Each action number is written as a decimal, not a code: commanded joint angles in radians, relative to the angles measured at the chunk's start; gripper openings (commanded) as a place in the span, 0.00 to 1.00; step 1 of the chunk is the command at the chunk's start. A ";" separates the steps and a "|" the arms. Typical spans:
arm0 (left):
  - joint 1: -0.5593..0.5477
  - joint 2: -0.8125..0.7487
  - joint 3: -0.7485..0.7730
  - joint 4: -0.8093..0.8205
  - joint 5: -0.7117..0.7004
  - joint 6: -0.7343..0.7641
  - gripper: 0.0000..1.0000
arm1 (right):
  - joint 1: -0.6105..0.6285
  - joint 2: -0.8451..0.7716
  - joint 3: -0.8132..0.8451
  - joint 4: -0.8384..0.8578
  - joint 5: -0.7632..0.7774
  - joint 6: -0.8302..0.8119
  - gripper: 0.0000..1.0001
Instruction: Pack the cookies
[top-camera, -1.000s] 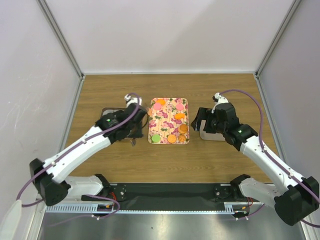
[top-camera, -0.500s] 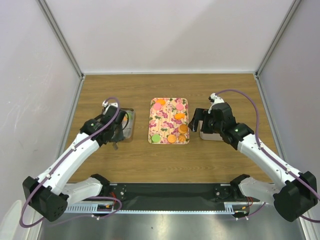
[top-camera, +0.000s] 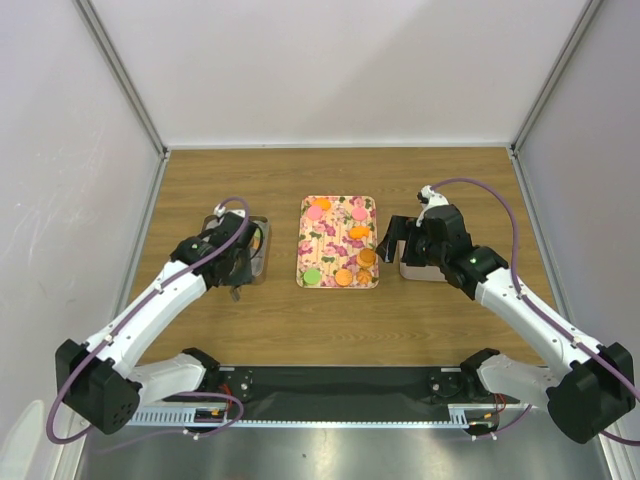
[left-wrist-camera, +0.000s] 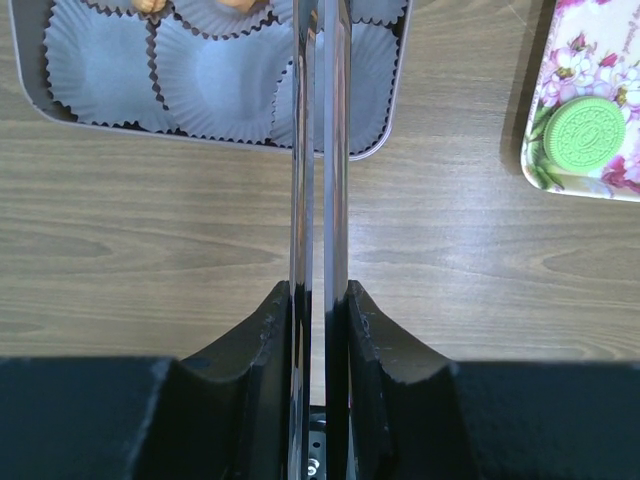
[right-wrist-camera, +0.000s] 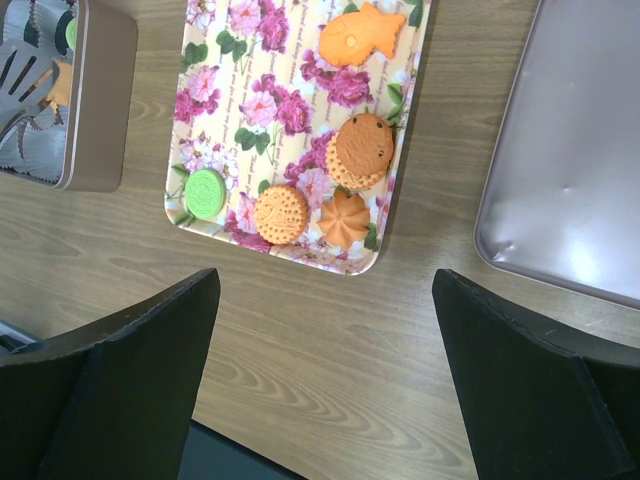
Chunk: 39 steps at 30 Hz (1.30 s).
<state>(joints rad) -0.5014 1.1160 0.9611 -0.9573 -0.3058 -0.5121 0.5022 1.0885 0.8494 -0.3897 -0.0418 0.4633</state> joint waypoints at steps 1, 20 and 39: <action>0.009 0.002 0.001 0.054 0.010 0.026 0.25 | 0.004 -0.007 0.031 0.025 0.002 0.006 0.95; 0.011 0.001 0.007 0.043 0.001 0.027 0.39 | 0.006 -0.007 0.030 0.031 -0.003 0.006 0.94; -0.026 -0.042 0.186 -0.054 -0.009 0.027 0.38 | 0.010 -0.010 0.036 0.026 0.005 0.008 0.94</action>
<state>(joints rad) -0.5083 1.0916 1.0912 -1.0012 -0.3031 -0.4950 0.5068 1.0885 0.8494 -0.3843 -0.0418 0.4637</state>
